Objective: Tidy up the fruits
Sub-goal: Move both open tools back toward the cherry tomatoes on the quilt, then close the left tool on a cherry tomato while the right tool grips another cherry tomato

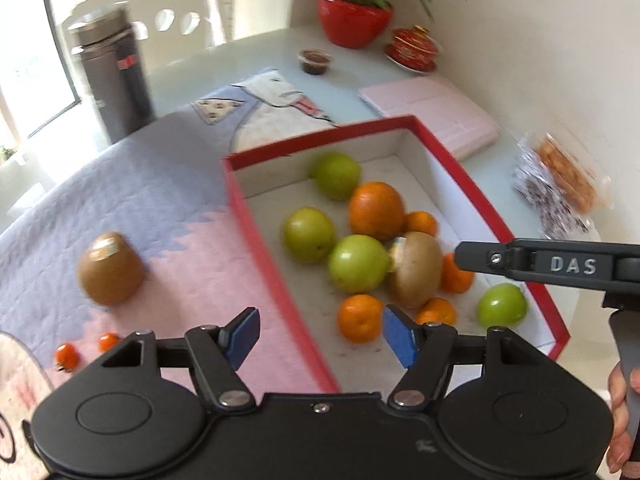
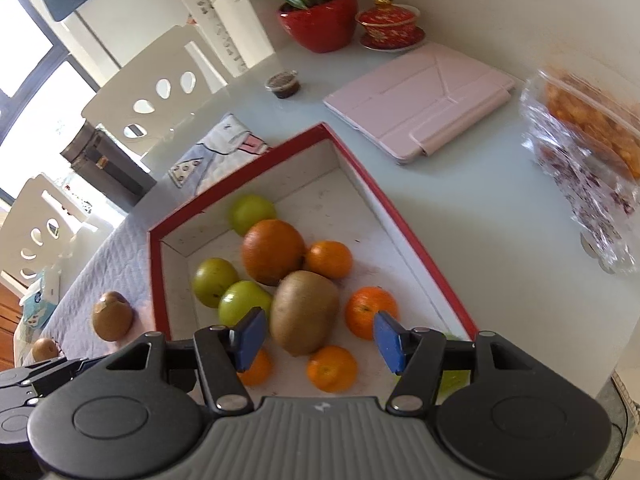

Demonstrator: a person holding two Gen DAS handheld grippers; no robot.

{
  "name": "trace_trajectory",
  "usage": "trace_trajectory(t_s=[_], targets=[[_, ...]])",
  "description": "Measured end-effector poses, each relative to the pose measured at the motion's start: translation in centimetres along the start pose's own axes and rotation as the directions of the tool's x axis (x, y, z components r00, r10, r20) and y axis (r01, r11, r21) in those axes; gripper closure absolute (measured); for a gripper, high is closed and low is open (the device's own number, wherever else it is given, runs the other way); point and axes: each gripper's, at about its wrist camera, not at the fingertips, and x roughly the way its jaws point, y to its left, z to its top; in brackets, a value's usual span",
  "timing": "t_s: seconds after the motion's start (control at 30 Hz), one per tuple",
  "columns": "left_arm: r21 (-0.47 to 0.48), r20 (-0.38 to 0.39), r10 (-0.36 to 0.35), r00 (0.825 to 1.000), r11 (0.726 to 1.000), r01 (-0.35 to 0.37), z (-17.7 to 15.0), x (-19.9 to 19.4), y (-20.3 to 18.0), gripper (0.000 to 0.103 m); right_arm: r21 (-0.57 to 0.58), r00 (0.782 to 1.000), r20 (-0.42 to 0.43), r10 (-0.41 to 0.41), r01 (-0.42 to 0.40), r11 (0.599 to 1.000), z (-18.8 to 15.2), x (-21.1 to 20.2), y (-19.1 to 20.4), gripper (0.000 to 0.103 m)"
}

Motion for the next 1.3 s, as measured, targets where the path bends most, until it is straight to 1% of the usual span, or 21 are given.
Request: trace_trajectory(t_s=[0.2,0.33,0.47,0.57,0.67,0.77,0.8,0.87,0.93,0.97,1.03,1.07,1.1,1.2,1.3], targets=[[-0.071,0.029,0.047,0.998,0.996,-0.045,-0.6,-1.9,4.1,0.023,-0.054,1.0,0.015,0.027,-0.027,0.998,0.7,0.0,3.4,0.041],[-0.128,0.045,0.085,0.995,0.989,-0.079,-1.1,-3.2,7.5,0.023,-0.101,0.998,0.021,0.054,-0.051,0.994,1.1,0.1,6.2,0.041],[-0.198,0.055,0.13,0.99,0.973,-0.116,-1.6,-4.4,11.3,0.023,-0.166,0.994,0.03,0.102,-0.096,0.981,1.2,0.2,9.7,0.041],[-0.26,0.053,0.166,0.985,0.954,-0.147,-2.3,-5.1,14.5,0.023,-0.231,0.986,0.043,0.16,-0.146,0.962,0.9,0.2,12.4,0.042],[-0.349,0.031,0.184,0.982,0.923,-0.162,-3.5,-5.1,17.9,0.023,-0.332,0.977,0.05,0.207,-0.179,0.926,0.3,0.3,15.4,0.042],[-0.431,0.007,0.18,0.984,0.888,-0.159,-4.6,-4.9,20.7,0.023,-0.39,0.968,0.015,0.25,-0.225,0.893,-0.5,1.3,17.8,0.042],[-0.455,-0.002,0.173,0.985,0.877,-0.155,-4.9,-4.8,21.6,0.025,-0.416,0.966,0.002,0.258,-0.234,0.879,-0.8,1.7,18.5,0.042],[-0.502,-0.016,0.152,0.988,0.854,-0.139,-5.3,-4.3,22.9,0.03,-0.485,0.966,-0.025,0.256,-0.236,0.842,-1.9,2.7,20.1,0.045],[-0.534,-0.023,0.127,0.992,0.837,-0.12,-5.6,-3.9,23.8,0.03,-0.567,0.964,-0.066,0.256,-0.248,0.786,-3.2,3.9,21.6,0.046],[-0.545,-0.026,0.116,0.993,0.831,-0.112,-5.6,-3.6,24.1,0.03,-0.598,0.962,-0.091,0.256,-0.258,0.759,-4.0,4.4,22.2,0.047],[-0.56,-0.037,0.099,0.994,0.822,-0.103,-5.6,-2.9,24.6,0.034,-0.646,0.959,-0.142,0.244,-0.277,0.711,-5.4,5.9,23.2,0.048],[-0.564,-0.045,0.092,0.995,0.819,-0.102,-5.4,-2.3,24.8,0.037,-0.664,0.957,-0.165,0.238,-0.286,0.691,-6.0,6.7,23.8,0.048],[-0.567,-0.053,0.085,0.995,0.818,-0.1,-5.3,-1.8,24.8,0.04,-0.674,0.956,-0.181,0.231,-0.291,0.678,-6.5,7.4,24.2,0.048],[-0.563,-0.077,0.063,0.995,0.821,-0.096,-4.8,-0.2,24.9,0.052,-0.683,0.952,-0.221,0.212,-0.307,0.663,-7.7,9.4,25.3,0.052],[-0.565,-0.094,0.031,0.995,0.821,-0.079,-4.6,1.1,24.9,0.053,-0.685,0.948,-0.244,0.204,-0.317,0.656,-8.2,11.1,25.7,0.053]])
